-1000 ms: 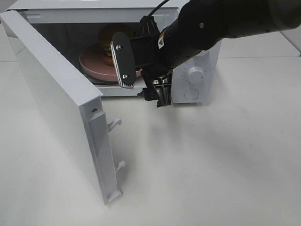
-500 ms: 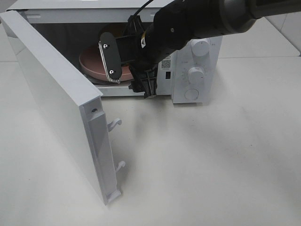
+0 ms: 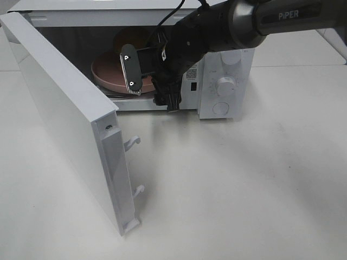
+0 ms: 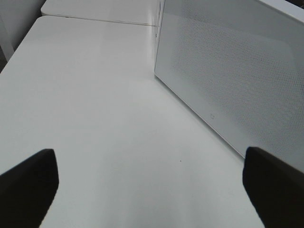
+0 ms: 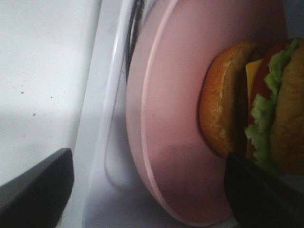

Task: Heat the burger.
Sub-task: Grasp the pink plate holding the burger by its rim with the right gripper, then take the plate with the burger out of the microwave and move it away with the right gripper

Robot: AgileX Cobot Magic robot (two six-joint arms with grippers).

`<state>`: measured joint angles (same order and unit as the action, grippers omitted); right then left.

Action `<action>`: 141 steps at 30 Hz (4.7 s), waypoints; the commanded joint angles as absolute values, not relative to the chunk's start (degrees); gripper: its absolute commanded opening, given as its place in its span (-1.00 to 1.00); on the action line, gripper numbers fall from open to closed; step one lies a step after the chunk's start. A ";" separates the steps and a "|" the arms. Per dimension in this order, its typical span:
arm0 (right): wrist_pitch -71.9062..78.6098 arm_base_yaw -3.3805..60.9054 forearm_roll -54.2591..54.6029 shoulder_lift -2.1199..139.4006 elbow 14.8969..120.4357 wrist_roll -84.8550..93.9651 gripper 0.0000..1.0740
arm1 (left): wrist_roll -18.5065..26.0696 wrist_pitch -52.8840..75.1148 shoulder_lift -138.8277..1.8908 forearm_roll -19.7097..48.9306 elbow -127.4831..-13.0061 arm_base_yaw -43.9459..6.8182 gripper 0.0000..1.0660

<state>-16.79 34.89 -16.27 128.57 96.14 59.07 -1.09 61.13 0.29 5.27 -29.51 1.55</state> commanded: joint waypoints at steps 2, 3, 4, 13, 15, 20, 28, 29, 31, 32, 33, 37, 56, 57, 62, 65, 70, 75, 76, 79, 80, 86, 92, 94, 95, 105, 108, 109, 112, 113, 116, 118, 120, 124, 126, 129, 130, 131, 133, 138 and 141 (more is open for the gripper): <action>-17.53 34.38 -16.56 130.35 98.72 58.56 0.54 | -0.92 61.08 0.92 5.50 -29.51 1.66 0.83; -17.48 34.38 -16.39 131.38 100.27 58.38 0.54 | -0.92 61.08 0.92 5.50 -29.51 1.66 0.83; -17.48 34.38 -16.27 132.01 101.07 58.10 0.54 | -0.92 61.08 0.92 5.50 -29.51 1.66 0.83; -16.96 34.38 -16.33 136.02 104.79 57.12 0.53 | -0.92 61.08 0.92 5.50 -29.51 1.66 0.83; -16.96 34.38 -16.27 136.31 104.85 57.12 0.53 | -0.92 61.08 0.92 5.50 -29.51 1.66 0.83; -16.96 34.49 -15.93 136.71 104.85 57.12 0.53 | -0.92 61.08 0.92 5.50 -29.51 1.66 0.83; -17.53 35.01 -13.87 136.71 104.85 57.12 0.01 | -0.92 61.08 0.92 5.50 -29.51 1.66 0.83; -17.53 35.24 -13.69 136.71 104.85 57.12 -0.11 | -0.92 61.08 0.92 5.50 -29.51 1.66 0.83; -17.48 35.29 -12.78 136.65 104.85 57.12 -0.34 | -0.92 61.08 0.92 5.50 -29.51 1.66 0.83; -17.59 35.87 -11.92 136.65 104.85 57.12 -0.59 | -0.92 61.08 0.92 5.50 -29.51 1.66 0.83; -17.53 35.92 -11.34 136.65 104.85 57.12 -0.70 | -0.92 61.08 0.92 5.50 -29.51 1.66 0.83; -17.59 36.50 -9.91 136.65 104.85 57.12 -0.92 | -0.92 61.08 0.92 5.50 -29.51 1.66 0.83; -26.70 38.56 -5.90 131.55 104.85 57.87 -1.00 | -0.92 61.08 0.92 5.50 -29.51 1.66 0.83; -27.96 38.56 -5.10 131.38 104.85 58.56 -1.00 | -0.92 61.08 0.92 5.56 -29.51 1.66 0.83; -34.09 38.56 -1.09 131.09 104.56 66.92 -1.00 | -0.92 61.08 0.92 5.56 -29.51 1.66 0.83; -36.15 38.56 -0.92 130.92 104.56 69.67 -1.00 | -0.92 61.08 0.92 5.56 -29.51 1.66 0.83; -37.24 39.13 -1.09 130.75 104.56 69.73 -1.00 | -0.92 61.08 0.92 5.56 -29.51 1.66 0.83; -38.16 39.25 -1.09 130.75 104.39 69.73 -1.00 | -0.92 61.08 0.92 5.56 -29.51 1.66 0.83; -38.16 39.25 -1.09 130.75 104.39 69.73 -1.00 | -0.92 61.08 0.92 5.56 -29.51 1.66 0.83; -37.76 39.25 -1.43 130.12 102.79 69.73 -1.00 | -0.92 61.08 0.92 5.56 -29.51 1.66 0.83; -36.67 39.25 -1.95 129.26 100.78 69.79 -1.00 | -0.92 61.08 0.92 5.56 -29.51 1.66 0.83; -30.77 39.08 -2.92 125.08 93.51 71.33 -1.00 | -0.92 61.08 0.92 5.56 -29.51 1.66 0.83; -22.92 39.08 -3.90 121.01 85.89 72.19 -1.00 | -0.92 61.08 0.92 5.56 -29.51 1.66 0.83; -21.77 39.08 -4.07 120.49 84.63 72.25 -1.00 | -0.92 61.08 0.92 5.56 -29.51 1.66 0.83; -19.42 39.08 -4.13 119.23 82.28 72.25 -1.00 | -0.92 61.08 0.92 5.56 -29.51 1.66 0.83; -12.38 37.30 -3.90 114.59 72.77 72.88 -1.00 | -0.92 61.08 0.92 5.56 -29.51 1.66 0.83; -11.97 36.44 -3.90 113.73 71.33 73.45 -1.00 | -0.92 61.08 0.92 5.56 -29.51 1.66 0.83; -11.97 36.33 -3.90 113.39 70.76 74.03 -1.00 | -0.92 61.08 0.92 5.56 -29.51 1.66 0.83; -10.31 35.87 -3.55 111.44 67.95 76.72 -1.00 | -0.92 61.08 0.92 5.56 -29.51 1.66 0.83; -8.31 35.87 -2.12 110.18 66.06 77.86 -1.00 | -0.92 61.08 0.92 5.56 -29.51 1.66 0.83; -6.19 35.81 -0.74 108.35 63.31 79.13 -1.00 | -0.92 61.08 0.92 5.56 -29.51 1.66 0.83; -5.50 35.81 -0.69 107.26 61.71 79.98 -1.00 | -0.92 61.08 0.92 5.56 -29.51 1.66 0.83; -5.10 35.81 -0.69 106.63 60.91 80.21 -1.00 | -0.92 61.08 0.92 5.56 -29.51 1.66 0.83; -3.61 35.87 0.00 103.88 57.81 80.33 -1.00 | -0.92 61.08 0.92 5.56 -29.51 1.66 0.83; -2.75 35.87 0.00 102.62 56.55 80.33 -1.00 | -0.92 61.08 0.92 5.56 -29.51 1.66 0.83; -2.01 36.38 0.00 100.90 54.55 80.27 -1.00 | -0.92 61.08 0.92 5.56 -29.51 1.66 0.83; -2.01 36.38 0.00 100.90 54.55 80.27 -1.00 | -0.92 61.08 0.92 5.56 -29.51 1.66 0.83; -1.95 36.61 0.00 99.98 53.46 80.27 -1.00 | -0.92 61.08 0.92 5.56 -29.51 1.66 0.83; -1.89 37.07 0.00 99.69 52.88 80.27 -1.00 | -0.92 61.08 0.92 5.56 -29.51 1.66 0.83; -0.86 39.36 0.00 97.92 49.90 80.27 -1.00 | -0.92 61.08 0.92 5.56 -29.51 1.66 0.83; 0.00 40.85 0.00 96.14 47.56 80.27 -1.00 | -0.92 61.08 0.92 5.56 -29.51 1.66 0.83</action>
<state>-4.58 39.82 0.00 98.61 48.30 80.50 -1.09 61.13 0.29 5.27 -29.51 1.55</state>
